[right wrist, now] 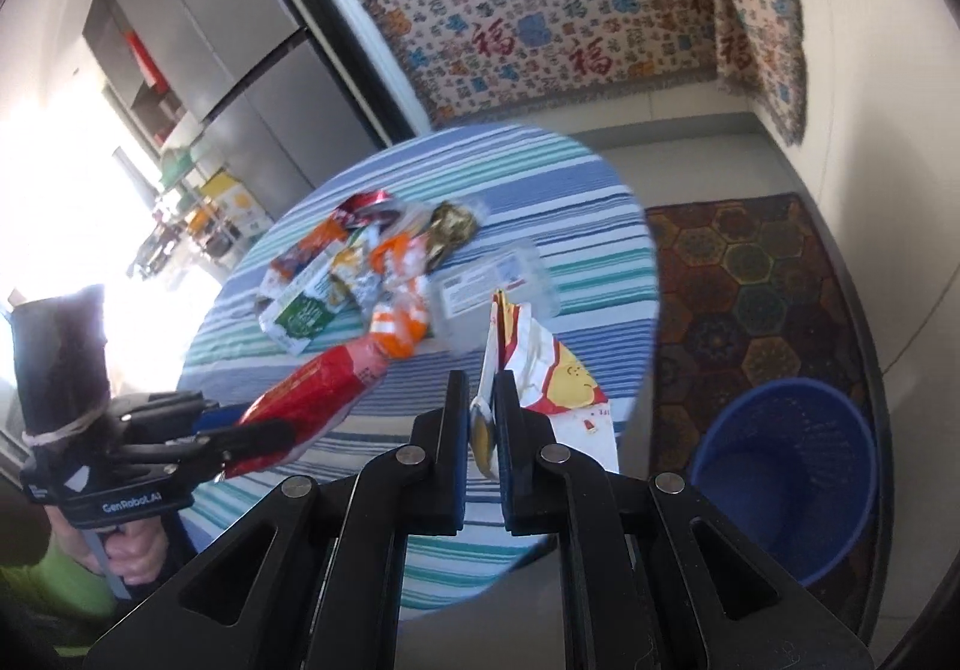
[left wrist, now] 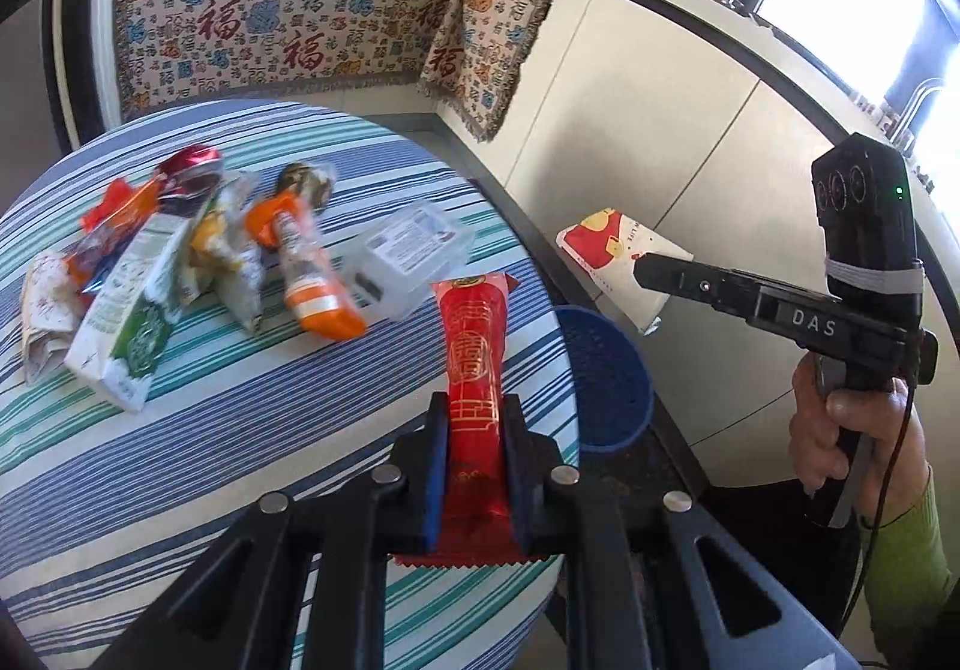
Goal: Collect trash
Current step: 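Close the left tool on the red wrapper while the right tool grasps the white-red wrapper, then carry both wrappers over the blue wastebasket and open both tools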
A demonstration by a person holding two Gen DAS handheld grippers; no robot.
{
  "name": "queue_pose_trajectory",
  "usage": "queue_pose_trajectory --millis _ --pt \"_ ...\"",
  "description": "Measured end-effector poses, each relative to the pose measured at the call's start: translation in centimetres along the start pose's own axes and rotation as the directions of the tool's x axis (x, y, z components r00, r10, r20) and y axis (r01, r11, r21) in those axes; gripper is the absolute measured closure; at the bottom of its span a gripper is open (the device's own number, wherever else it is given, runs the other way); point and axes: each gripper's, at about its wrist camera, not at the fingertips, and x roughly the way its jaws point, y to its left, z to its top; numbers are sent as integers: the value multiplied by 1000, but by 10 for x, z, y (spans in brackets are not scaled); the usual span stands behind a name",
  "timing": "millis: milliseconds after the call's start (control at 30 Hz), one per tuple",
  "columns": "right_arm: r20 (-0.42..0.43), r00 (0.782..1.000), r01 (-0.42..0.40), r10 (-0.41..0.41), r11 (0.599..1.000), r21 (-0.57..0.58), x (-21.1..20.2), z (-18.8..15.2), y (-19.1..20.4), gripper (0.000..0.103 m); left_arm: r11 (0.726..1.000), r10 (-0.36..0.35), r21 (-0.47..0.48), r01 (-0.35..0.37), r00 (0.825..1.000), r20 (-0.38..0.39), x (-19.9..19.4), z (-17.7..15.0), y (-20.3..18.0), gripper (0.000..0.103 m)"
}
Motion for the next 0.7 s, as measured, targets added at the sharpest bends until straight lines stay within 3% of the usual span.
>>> queue_pose_trajectory --millis 200,367,533,700 --pt "16 989 140 -144 980 143 -26 7 -87 96 996 -78 50 80 996 -37 54 37 -72 87" --pt "3 976 209 -217 943 258 -30 3 -152 96 992 -111 43 115 990 -92 118 57 -116 87" --pt "0 972 220 -234 912 346 -25 -10 -200 96 991 -129 15 133 978 -162 183 64 -142 87" --pt "-21 979 196 -204 901 388 -18 -19 -224 96 992 -127 -6 129 971 -201 224 62 -156 87"
